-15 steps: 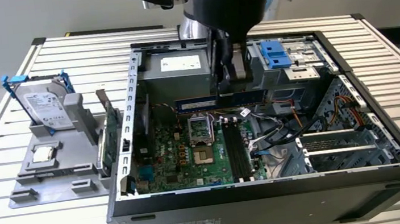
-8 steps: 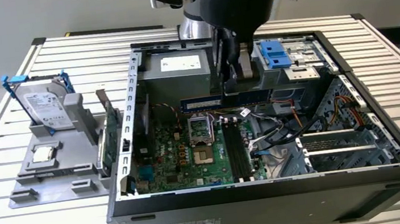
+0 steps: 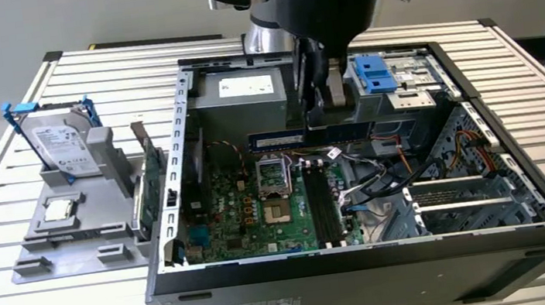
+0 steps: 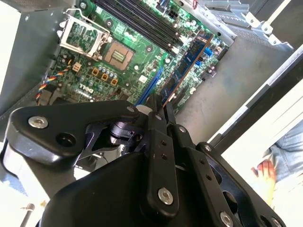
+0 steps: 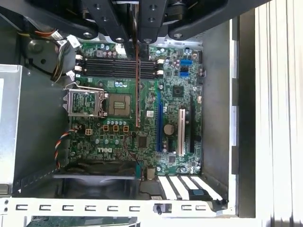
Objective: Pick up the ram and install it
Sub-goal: 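Insert the ram into the slot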
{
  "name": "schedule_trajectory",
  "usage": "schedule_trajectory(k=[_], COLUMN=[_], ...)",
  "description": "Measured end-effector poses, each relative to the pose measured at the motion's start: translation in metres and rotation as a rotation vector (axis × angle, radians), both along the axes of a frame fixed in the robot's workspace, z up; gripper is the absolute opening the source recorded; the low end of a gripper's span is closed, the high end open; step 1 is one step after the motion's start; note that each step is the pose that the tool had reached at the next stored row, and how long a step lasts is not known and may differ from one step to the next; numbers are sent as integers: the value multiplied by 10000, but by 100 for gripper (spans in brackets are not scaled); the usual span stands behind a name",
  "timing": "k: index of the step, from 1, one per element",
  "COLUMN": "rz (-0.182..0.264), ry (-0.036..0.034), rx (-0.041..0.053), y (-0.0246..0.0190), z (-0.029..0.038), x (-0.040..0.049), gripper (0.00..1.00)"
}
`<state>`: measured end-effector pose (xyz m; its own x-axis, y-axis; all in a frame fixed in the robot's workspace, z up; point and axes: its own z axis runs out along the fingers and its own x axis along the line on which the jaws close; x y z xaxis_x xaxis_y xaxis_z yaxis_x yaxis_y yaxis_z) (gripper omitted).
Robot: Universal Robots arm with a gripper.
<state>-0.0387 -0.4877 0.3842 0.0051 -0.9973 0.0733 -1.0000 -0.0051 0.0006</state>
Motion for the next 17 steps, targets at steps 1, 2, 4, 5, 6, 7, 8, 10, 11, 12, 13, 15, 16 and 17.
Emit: schedule_trajectory(k=[1,2,4,5,6,7,8,10,11,12,13,15,16,17], rz=[-13,-16,-22,-26,-30,-37,-44,-57,-65,-72,-80,-97,-104,-111], ry=[0,0,0,0,0,1,0,0,0,1,1,1,1,1], rx=[0,-1,-1,-1,-1,-1,-1,0,-1,-1,-1,-1,-1,-1], y=[0,-1,-1,-1,-1,-1,-1,-1,-1,-1,-1,-1,-1,-1], z=[0,0,0,0,0,1,0,0,0,0,1,0,1,0], x=[16,33,68,85,101,118,136,168,182,196,210,239,253,266], gripper=[0,0,0,0,0,0,0,0,0,0,0,0,0,0])
